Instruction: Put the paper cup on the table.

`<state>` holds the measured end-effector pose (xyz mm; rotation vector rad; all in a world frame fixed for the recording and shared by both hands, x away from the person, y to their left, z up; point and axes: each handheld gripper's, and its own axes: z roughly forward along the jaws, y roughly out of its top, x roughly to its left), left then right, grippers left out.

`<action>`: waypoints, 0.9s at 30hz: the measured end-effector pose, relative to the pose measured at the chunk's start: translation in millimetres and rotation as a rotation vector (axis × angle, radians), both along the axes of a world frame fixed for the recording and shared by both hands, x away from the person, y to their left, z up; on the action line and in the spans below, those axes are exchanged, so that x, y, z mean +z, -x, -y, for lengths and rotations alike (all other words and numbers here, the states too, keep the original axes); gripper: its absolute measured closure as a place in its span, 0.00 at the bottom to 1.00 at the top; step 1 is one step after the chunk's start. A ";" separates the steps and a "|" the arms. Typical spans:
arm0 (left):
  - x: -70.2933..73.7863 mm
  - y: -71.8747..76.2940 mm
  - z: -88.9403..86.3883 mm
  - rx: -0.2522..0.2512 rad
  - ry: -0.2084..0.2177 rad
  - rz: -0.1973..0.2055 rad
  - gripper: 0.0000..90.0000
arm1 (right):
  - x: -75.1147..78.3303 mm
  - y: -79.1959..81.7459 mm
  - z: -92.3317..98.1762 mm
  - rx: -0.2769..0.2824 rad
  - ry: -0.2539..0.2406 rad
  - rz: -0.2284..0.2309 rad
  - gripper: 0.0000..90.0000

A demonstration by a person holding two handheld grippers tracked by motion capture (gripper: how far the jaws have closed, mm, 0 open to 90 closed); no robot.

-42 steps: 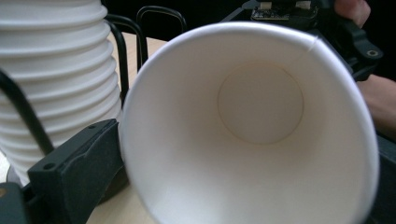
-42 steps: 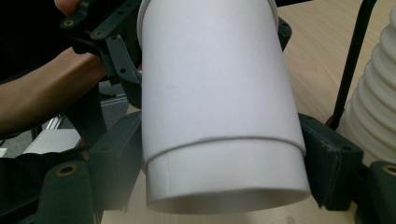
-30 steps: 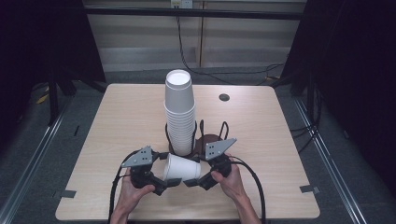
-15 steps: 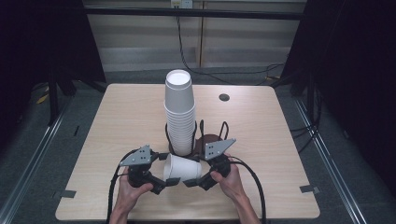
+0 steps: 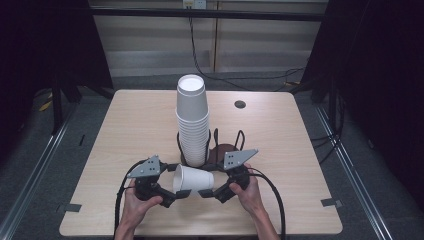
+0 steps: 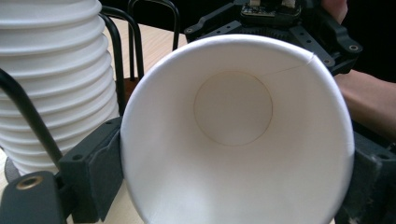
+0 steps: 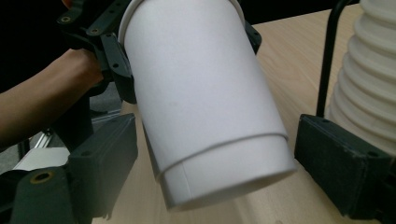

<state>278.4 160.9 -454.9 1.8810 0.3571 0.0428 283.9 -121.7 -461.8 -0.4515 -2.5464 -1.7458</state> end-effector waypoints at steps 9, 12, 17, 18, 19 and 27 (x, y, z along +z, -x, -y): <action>2.4 0.1 -8.4 0.053 -0.038 -0.009 0.11 | -1.6 3.8 6.3 -0.111 -0.031 0.020 0.14; 3.8 0.6 -12.9 0.066 -0.055 -0.012 0.11 | -3.1 8.3 8.0 -0.174 -0.033 0.048 0.14; 4.7 1.0 -23.0 0.083 -0.072 -0.022 0.11 | -7.3 12.7 10.4 -0.272 -0.042 0.065 0.14; 5.0 1.1 -24.7 0.088 -0.074 -0.023 0.11 | -8.1 13.0 10.4 -0.284 -0.040 0.068 0.14; 5.6 1.2 -26.8 0.093 -0.081 -0.020 0.11 | -9.3 13.4 10.5 -0.294 -0.039 0.073 0.14; 12.0 1.2 -46.7 0.140 -0.114 -0.014 0.11 | -20.2 18.8 13.0 -0.393 -0.086 0.135 0.15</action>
